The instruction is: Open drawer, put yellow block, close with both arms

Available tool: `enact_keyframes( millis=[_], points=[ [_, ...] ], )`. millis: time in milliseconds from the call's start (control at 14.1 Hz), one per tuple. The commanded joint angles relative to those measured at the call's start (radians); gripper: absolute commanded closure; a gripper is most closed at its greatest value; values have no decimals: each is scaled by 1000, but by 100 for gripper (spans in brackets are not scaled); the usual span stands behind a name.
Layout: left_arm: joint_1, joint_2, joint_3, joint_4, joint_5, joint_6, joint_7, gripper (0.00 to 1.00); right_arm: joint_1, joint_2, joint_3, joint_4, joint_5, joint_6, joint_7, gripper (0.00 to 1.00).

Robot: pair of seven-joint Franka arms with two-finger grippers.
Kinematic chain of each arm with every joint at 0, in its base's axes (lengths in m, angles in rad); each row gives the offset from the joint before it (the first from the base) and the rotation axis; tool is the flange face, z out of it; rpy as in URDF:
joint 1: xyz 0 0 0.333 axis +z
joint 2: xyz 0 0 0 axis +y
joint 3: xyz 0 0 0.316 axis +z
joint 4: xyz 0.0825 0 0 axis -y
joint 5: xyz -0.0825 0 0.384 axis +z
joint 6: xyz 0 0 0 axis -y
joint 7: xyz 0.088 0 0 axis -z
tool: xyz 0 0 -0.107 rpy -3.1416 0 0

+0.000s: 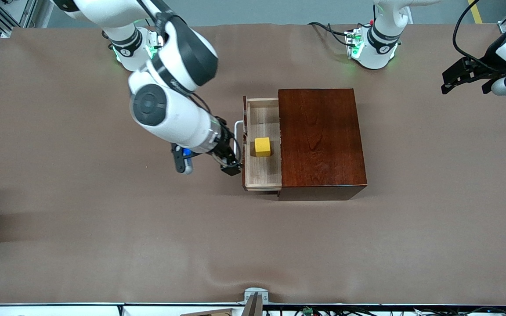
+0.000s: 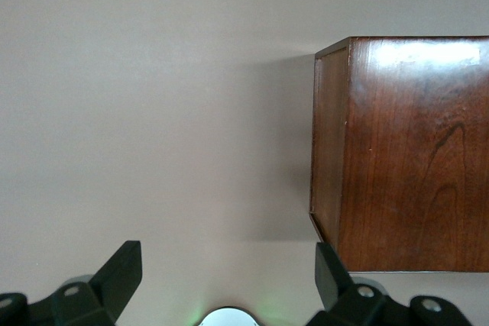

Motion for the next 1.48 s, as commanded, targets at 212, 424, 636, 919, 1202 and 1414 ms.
enact_keyframes(
  millis=[212, 424, 636, 919, 1202, 1414],
  points=[
    [9, 3, -9, 14, -12, -9, 22, 0, -123, -77, 12, 9, -8, -135, -317, 0],
    [6, 4, -9, 16, -12, -7, 22, 0, -137, -106, 12, 9, -100, -198, -490, 0],
    [6, 4, -10, 16, -13, -6, 22, 0, -171, -135, 12, 9, -166, -288, -522, 0],
    [4, 4, -10, 20, -18, -4, 22, 0, -228, -161, 13, 11, -205, -295, -570, 0],
    [4, 3, -10, 19, -19, -6, 22, 0, -329, -187, 13, 11, -205, -328, -768, 0],
    [4, 1, -12, 19, -19, -10, 22, 0, -401, -205, 12, 11, -205, -356, -958, 0]
  ],
)
